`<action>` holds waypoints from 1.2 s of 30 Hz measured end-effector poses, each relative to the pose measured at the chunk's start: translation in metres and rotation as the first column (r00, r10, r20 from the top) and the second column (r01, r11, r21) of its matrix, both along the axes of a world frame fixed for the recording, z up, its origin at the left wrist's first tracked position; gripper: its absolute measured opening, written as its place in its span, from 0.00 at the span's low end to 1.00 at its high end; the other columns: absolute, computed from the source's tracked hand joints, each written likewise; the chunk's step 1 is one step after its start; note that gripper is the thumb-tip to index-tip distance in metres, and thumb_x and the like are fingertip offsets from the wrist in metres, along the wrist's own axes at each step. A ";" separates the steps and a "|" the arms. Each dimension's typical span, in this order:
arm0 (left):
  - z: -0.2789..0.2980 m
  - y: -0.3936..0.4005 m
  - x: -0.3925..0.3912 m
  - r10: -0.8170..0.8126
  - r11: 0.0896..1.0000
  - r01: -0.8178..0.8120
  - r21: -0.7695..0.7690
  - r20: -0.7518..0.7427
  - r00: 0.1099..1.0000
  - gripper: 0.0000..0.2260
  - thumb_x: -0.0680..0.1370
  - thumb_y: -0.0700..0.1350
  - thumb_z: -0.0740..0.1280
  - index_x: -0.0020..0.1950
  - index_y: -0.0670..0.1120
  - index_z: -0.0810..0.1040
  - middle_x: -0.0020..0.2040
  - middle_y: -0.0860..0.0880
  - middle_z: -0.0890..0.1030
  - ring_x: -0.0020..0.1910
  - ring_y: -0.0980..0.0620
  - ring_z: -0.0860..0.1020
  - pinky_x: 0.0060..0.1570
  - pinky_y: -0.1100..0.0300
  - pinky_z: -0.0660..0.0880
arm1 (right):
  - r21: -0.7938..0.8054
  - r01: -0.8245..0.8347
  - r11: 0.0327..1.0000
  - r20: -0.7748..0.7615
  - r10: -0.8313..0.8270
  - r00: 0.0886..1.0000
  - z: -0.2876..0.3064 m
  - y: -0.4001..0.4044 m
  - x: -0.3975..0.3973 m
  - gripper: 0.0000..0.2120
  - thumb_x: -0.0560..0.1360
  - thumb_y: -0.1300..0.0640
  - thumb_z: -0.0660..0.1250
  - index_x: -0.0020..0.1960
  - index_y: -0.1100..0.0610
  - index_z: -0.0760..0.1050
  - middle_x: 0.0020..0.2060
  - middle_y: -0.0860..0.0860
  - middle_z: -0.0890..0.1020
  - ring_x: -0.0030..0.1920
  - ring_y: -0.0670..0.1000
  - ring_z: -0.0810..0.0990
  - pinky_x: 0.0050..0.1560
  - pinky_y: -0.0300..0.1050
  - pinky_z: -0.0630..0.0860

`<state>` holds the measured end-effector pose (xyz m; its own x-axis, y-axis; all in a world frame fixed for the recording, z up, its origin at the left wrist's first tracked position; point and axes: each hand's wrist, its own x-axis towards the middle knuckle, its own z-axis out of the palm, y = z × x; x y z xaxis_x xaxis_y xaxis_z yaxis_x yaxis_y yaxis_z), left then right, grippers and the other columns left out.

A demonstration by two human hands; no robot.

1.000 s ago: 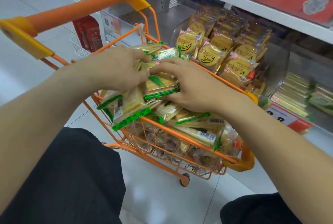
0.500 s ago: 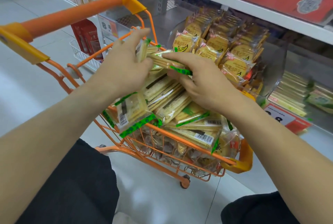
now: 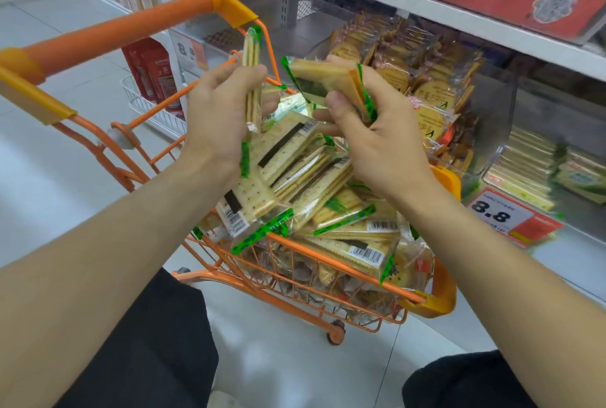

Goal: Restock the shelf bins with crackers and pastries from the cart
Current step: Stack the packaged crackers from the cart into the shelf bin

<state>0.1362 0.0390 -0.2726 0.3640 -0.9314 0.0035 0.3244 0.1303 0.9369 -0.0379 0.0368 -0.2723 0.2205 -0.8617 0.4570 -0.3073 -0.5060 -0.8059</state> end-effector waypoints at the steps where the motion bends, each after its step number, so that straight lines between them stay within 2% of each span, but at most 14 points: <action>1: 0.001 -0.002 -0.003 0.003 1.000 -0.004 -0.014 -0.064 0.998 0.24 0.69 0.46 0.71 0.62 0.37 0.74 0.47 0.39 0.82 0.43 0.44 0.84 0.49 0.51 0.81 | 0.025 -0.011 1.000 0.040 0.010 0.999 0.000 0.000 0.001 0.17 0.83 0.60 0.63 0.71 0.56 0.73 0.59 0.51 0.81 0.54 0.51 0.84 0.53 0.51 0.83; 3: 0.002 -0.007 -0.008 0.033 0.997 -0.040 -0.064 -0.110 0.993 0.22 0.69 0.46 0.69 0.59 0.37 0.71 0.38 0.44 0.81 0.42 0.40 0.84 0.50 0.48 0.81 | 0.054 -0.023 0.998 0.084 0.019 0.996 -0.001 0.000 0.002 0.17 0.82 0.61 0.63 0.71 0.57 0.74 0.59 0.52 0.81 0.57 0.53 0.83 0.54 0.51 0.83; 6: 0.002 -0.013 -0.015 0.068 0.989 -0.082 -0.122 -0.114 0.991 0.19 0.71 0.44 0.66 0.59 0.39 0.68 0.41 0.41 0.78 0.40 0.40 0.84 0.49 0.44 0.81 | 0.103 -0.011 0.995 0.117 -0.001 0.993 -0.002 -0.002 0.003 0.16 0.80 0.61 0.67 0.67 0.55 0.77 0.60 0.51 0.82 0.60 0.51 0.81 0.60 0.51 0.80; 9: 0.002 -0.021 -0.022 0.062 0.980 -0.085 -0.180 -0.128 0.990 0.10 0.78 0.40 0.64 0.57 0.38 0.70 0.38 0.47 0.78 0.36 0.49 0.82 0.43 0.51 0.81 | 0.114 0.059 0.992 0.112 -0.072 0.991 0.002 -0.002 0.001 0.19 0.74 0.61 0.74 0.65 0.57 0.80 0.60 0.47 0.82 0.61 0.40 0.79 0.62 0.37 0.75; 11: 0.003 -0.028 -0.028 0.117 0.983 -0.124 -0.135 -0.059 0.991 0.03 0.81 0.40 0.60 0.49 0.42 0.71 0.31 0.55 0.76 0.33 0.55 0.77 0.38 0.55 0.76 | 0.075 0.092 0.993 0.123 -0.101 0.987 0.004 -0.003 -0.003 0.21 0.71 0.60 0.77 0.64 0.57 0.80 0.63 0.47 0.81 0.66 0.41 0.76 0.68 0.42 0.73; 15: 0.008 -0.039 -0.043 0.151 0.984 -0.137 -0.114 0.128 0.980 0.07 0.77 0.49 0.59 0.45 0.46 0.69 0.40 0.47 0.70 0.40 0.53 0.70 0.43 0.57 0.69 | -0.006 0.122 0.992 0.074 -0.121 0.990 0.005 -0.009 -0.012 0.27 0.69 0.58 0.78 0.67 0.56 0.78 0.69 0.48 0.74 0.71 0.39 0.70 0.69 0.52 0.73; 18: 0.006 -0.048 -0.048 0.108 0.991 -0.086 -0.100 0.240 0.965 0.10 0.80 0.52 0.59 0.46 0.46 0.68 0.40 0.46 0.69 0.39 0.51 0.71 0.45 0.59 0.71 | -0.066 0.119 0.991 0.047 -0.116 0.992 0.002 -0.014 -0.021 0.30 0.68 0.57 0.79 0.69 0.57 0.76 0.72 0.50 0.71 0.74 0.42 0.68 0.73 0.49 0.68; 20: 0.006 -0.052 -0.053 0.000 0.997 0.013 -0.070 0.190 0.982 0.13 0.80 0.54 0.61 0.49 0.44 0.71 0.46 0.38 0.76 0.48 0.40 0.77 0.54 0.47 0.76 | -0.104 0.112 0.988 -0.008 -0.114 0.993 -0.001 -0.019 -0.026 0.32 0.68 0.55 0.79 0.70 0.58 0.74 0.74 0.52 0.68 0.76 0.44 0.65 0.74 0.49 0.66; 22: 0.008 -0.053 -0.056 -0.140 0.989 0.141 -0.042 0.025 0.990 0.17 0.80 0.52 0.61 0.60 0.38 0.71 0.58 0.30 0.77 0.57 0.33 0.78 0.58 0.38 0.77 | -0.124 0.109 0.986 -0.041 -0.115 0.993 -0.004 -0.024 -0.033 0.34 0.68 0.54 0.79 0.71 0.58 0.73 0.75 0.53 0.66 0.77 0.46 0.64 0.74 0.52 0.66; 26: 0.010 -0.055 -0.055 -0.318 0.948 0.317 -0.024 -0.090 0.944 0.19 0.83 0.45 0.61 0.71 0.37 0.68 0.61 0.36 0.80 0.55 0.37 0.82 0.44 0.43 0.82 | -0.045 0.030 0.999 0.001 -0.030 1.000 -0.008 -0.027 -0.042 0.35 0.69 0.55 0.80 0.72 0.60 0.72 0.77 0.52 0.65 0.78 0.45 0.62 0.74 0.52 0.68; 30: 0.010 -0.054 -0.052 -0.403 0.912 0.406 0.068 -0.049 0.914 0.16 0.79 0.36 0.63 0.65 0.32 0.72 0.59 0.30 0.79 0.48 0.35 0.82 0.40 0.44 0.82 | 0.025 0.100 0.995 0.166 -0.103 0.981 -0.008 -0.023 -0.052 0.26 0.71 0.61 0.78 0.67 0.65 0.76 0.72 0.54 0.72 0.70 0.43 0.74 0.62 0.38 0.76; 32: 0.010 -0.053 -0.055 -0.412 0.906 0.407 0.114 0.020 0.911 0.12 0.78 0.32 0.63 0.61 0.30 0.75 0.55 0.31 0.81 0.45 0.37 0.83 0.42 0.45 0.83 | 0.105 0.137 0.985 0.281 -0.161 0.946 -0.004 -0.024 -0.061 0.29 0.68 0.62 0.80 0.66 0.63 0.74 0.68 0.54 0.75 0.62 0.48 0.81 0.56 0.45 0.81; 33: 0.010 -0.053 -0.056 -0.426 0.900 0.417 0.127 0.054 0.903 0.11 0.79 0.33 0.63 0.60 0.30 0.76 0.51 0.33 0.83 0.41 0.42 0.84 0.38 0.50 0.83 | 0.164 0.139 0.977 0.337 -0.188 0.922 -0.001 -0.025 -0.067 0.32 0.65 0.61 0.82 0.65 0.60 0.73 0.65 0.54 0.77 0.58 0.51 0.84 0.54 0.50 0.83; 36: 0.013 -0.053 -0.057 -0.494 0.866 0.474 0.157 0.127 0.860 0.05 0.80 0.37 0.64 0.53 0.40 0.80 0.39 0.45 0.84 0.30 0.52 0.82 0.29 0.62 0.78 | 0.329 0.081 0.941 0.457 -0.233 0.858 0.008 -0.028 -0.083 0.31 0.59 0.62 0.81 0.59 0.58 0.74 0.55 0.57 0.83 0.50 0.55 0.86 0.49 0.54 0.83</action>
<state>0.0793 -0.0137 -0.2597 -0.1296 -0.9869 -0.0965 0.1649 -0.1174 0.9793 -0.1212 0.0085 -0.2644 -0.1117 -0.9745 0.1947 0.1038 -0.2063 -0.9730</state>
